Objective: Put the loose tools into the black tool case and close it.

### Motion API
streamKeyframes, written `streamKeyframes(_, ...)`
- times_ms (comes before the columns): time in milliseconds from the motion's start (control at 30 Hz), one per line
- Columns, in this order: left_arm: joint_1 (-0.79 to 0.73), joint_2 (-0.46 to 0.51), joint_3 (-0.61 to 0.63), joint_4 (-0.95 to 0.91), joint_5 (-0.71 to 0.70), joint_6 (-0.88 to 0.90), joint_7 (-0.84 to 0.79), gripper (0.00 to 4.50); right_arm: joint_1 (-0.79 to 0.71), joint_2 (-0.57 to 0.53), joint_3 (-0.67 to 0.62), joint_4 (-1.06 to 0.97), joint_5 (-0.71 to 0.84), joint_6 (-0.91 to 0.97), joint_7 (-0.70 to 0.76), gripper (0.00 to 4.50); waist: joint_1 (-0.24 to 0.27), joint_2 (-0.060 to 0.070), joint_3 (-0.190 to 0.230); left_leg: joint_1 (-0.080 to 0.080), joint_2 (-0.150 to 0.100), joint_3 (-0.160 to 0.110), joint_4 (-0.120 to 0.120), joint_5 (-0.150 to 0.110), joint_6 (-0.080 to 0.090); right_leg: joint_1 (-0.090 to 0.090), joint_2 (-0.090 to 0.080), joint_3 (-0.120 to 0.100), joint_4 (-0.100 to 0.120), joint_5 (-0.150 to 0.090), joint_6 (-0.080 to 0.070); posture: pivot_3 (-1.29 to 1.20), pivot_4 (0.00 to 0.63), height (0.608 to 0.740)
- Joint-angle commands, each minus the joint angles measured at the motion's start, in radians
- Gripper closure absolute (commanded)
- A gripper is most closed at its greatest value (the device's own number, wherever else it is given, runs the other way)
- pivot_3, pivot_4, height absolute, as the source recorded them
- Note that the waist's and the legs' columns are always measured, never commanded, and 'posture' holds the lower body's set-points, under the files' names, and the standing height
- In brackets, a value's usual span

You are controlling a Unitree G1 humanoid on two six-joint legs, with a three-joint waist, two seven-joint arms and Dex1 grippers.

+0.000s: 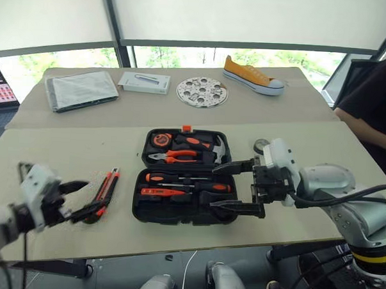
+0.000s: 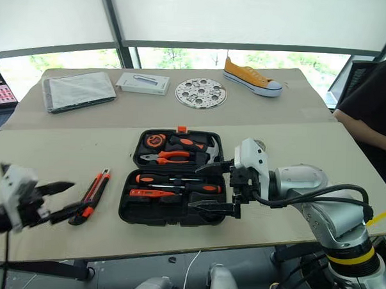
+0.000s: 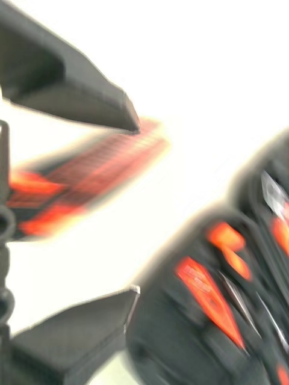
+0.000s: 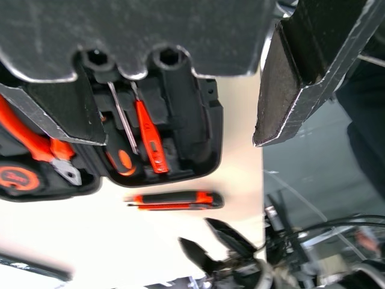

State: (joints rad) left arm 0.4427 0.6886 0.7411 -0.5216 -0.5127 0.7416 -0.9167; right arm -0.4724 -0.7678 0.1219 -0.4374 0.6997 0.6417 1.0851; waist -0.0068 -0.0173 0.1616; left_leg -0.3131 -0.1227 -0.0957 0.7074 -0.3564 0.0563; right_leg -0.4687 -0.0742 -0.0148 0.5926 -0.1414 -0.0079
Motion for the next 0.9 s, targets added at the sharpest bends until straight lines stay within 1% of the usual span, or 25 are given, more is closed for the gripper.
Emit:
streamKeyframes(33,0.091,-0.083,0.081,-0.163,-0.032,0.062,0.115,0.02,-0.038,0.017,0.01,0.028,-0.023,-0.049,0.052,0.0,0.018,0.0,0.0,0.0,0.0,0.0,0.0,0.0,-0.001,0.001,-0.001,0.0,0.0,0.0,0.0,0.0,0.15,0.737)
streamKeyframes(100,0.087,-0.102,0.064,-0.199,-0.044,0.103,0.171,0.02,-0.047,0.025,0.017,0.037,-0.03,-0.052,0.063,0.0,0.033,-0.001,0.0,0.0,0.0,-0.001,0.0,-0.005,-0.008,0.004,-0.002,0.0,-0.001,0.0,0.001,0.0,0.15,0.737)
streamKeyframes(167,0.038,-0.091,0.036,-0.21,-0.058,0.17,0.235,0.02,-0.052,0.031,0.02,0.04,-0.037,-0.052,0.069,0.0,0.046,0.0,0.001,0.003,0.0,-0.003,0.001,-0.005,-0.008,0.009,-0.002,0.0,0.0,-0.001,0.001,0.0,0.15,0.737)
streamKeyframes(233,-0.009,-0.069,0.006,-0.213,-0.063,0.222,0.281,0.02,-0.052,0.033,0.016,0.039,-0.04,-0.05,0.073,0.0,0.047,-0.001,0.001,0.006,0.0,-0.003,0.001,-0.004,-0.009,0.011,-0.002,0.0,0.0,-0.005,0.009,0.0,0.15,0.737)
streamKeyframes(267,-0.044,-0.052,-0.017,-0.208,-0.064,0.26,0.306,0.02,-0.049,0.033,0.012,0.035,-0.042,-0.049,0.072,0.0,0.046,-0.001,0.001,0.007,0.0,-0.003,0.001,-0.004,-0.009,0.011,-0.001,0.0,0.001,-0.005,0.009,0.0,0.15,0.737)
streamKeyframes(333,-0.127,-0.013,-0.079,-0.187,-0.062,0.334,0.349,0.02,-0.039,0.033,0.002,0.025,-0.045,-0.045,0.062,0.0,0.042,0.0,0.001,0.008,0.0,-0.003,0.001,-0.004,-0.009,0.011,-0.001,0.0,0.002,-0.005,0.009,0.0,0.15,0.737)
streamKeyframes(400,-0.216,0.005,-0.128,-0.154,-0.061,0.404,0.396,0.02,-0.026,0.03,-0.005,0.01,-0.049,-0.044,0.054,0.0,0.042,0.0,0.001,0.008,0.0,-0.003,0.001,-0.004,-0.009,0.01,0.0,0.0,0.002,-0.001,0.002,0.0,0.15,0.737)
streamKeyframes(500,-0.35,0.039,-0.266,-0.069,-0.041,0.466,0.426,0.02,0.001,0.026,-0.02,-0.037,-0.041,-0.033,0.025,0.0,0.035,0.0,0.001,0.008,0.0,-0.003,0.001,-0.004,-0.01,0.009,0.001,0.0,0.002,0.0,0.001,0.0,0.15,0.737)
streamKeyframes(600,-0.397,0.071,-0.391,0.011,-0.005,0.454,0.42,0.02,0.02,0.023,-0.032,-0.072,-0.033,-0.02,-0.004,0.0,0.022,0.0,0.001,0.007,-0.001,-0.003,0.001,-0.004,-0.01,0.008,0.001,-0.001,0.001,0.0,0.001,0.0,0.15,0.737)
streamKeyframes(733,-0.418,0.083,-0.481,0.111,0.051,0.401,0.429,0.02,0.036,0.018,-0.047,-0.099,-0.023,-0.006,-0.032,0.0,0.019,0.002,-0.001,0.009,-0.001,-0.002,-0.004,-0.004,-0.01,0.008,-0.001,0.0,0.0,-0.001,0.0,0.0,0.15,0.737)
streamKeyframes(833,-0.426,0.083,-0.482,0.16,0.048,0.379,0.41,0.77,0.049,0.012,-0.059,-0.116,-0.025,0.003,-0.047,0.0,0.021,0.004,-0.001,0.011,-0.001,-0.002,-0.007,-0.004,-0.012,0.009,-0.001,0.0,0.001,-0.002,-0.001,0.0,0.15,0.737)
streamKeyframes(867,-0.427,0.081,-0.48,0.17,0.046,0.381,0.409,1.12,0.053,0.01,-0.063,-0.119,-0.024,0.004,-0.049,0.0,0.021,0.004,-0.002,0.012,-0.001,-0.002,-0.009,-0.003,-0.012,0.01,-0.002,0.001,0.001,-0.002,-0.001,0.0,0.15,0.737)
streamKeyframes(900,-0.424,0.091,-0.48,0.182,0.053,0.364,0.402,1.62,0.06,0.005,-0.07,-0.126,-0.022,0.007,-0.053,0.0,0.02,0.005,-0.002,0.012,-0.001,-0.002,-0.01,-0.002,-0.013,0.01,-0.002,0.002,0.001,-0.002,0.0,0.0,0.15,0.737)
